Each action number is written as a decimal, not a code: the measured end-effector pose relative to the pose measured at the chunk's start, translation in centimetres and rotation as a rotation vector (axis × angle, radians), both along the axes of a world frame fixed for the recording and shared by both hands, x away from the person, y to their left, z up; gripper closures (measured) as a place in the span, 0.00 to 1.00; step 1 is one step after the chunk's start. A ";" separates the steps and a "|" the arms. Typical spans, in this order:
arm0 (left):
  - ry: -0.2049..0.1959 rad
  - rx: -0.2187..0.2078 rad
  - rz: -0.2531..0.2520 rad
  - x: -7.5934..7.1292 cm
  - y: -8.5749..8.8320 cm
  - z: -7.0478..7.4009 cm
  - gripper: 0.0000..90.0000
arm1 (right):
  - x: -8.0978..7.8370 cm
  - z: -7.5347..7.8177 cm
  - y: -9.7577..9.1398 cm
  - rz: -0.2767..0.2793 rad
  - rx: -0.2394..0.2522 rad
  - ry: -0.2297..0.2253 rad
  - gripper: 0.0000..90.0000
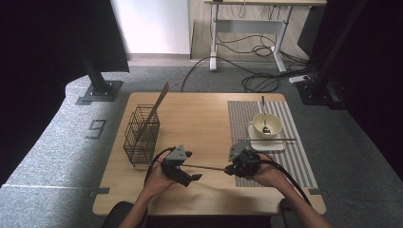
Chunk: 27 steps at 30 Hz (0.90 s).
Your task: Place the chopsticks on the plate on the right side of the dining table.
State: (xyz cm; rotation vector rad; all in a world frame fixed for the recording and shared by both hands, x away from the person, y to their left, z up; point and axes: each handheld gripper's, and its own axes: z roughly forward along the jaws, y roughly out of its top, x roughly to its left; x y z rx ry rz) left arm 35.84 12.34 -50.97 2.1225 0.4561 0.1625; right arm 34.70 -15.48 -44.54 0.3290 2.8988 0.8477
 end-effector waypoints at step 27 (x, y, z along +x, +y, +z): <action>0.014 0.102 0.088 1.0 0.4 -3.0 0.00 | 1.3 0.0 -5.9 -0.220 0.069 -0.021 0.92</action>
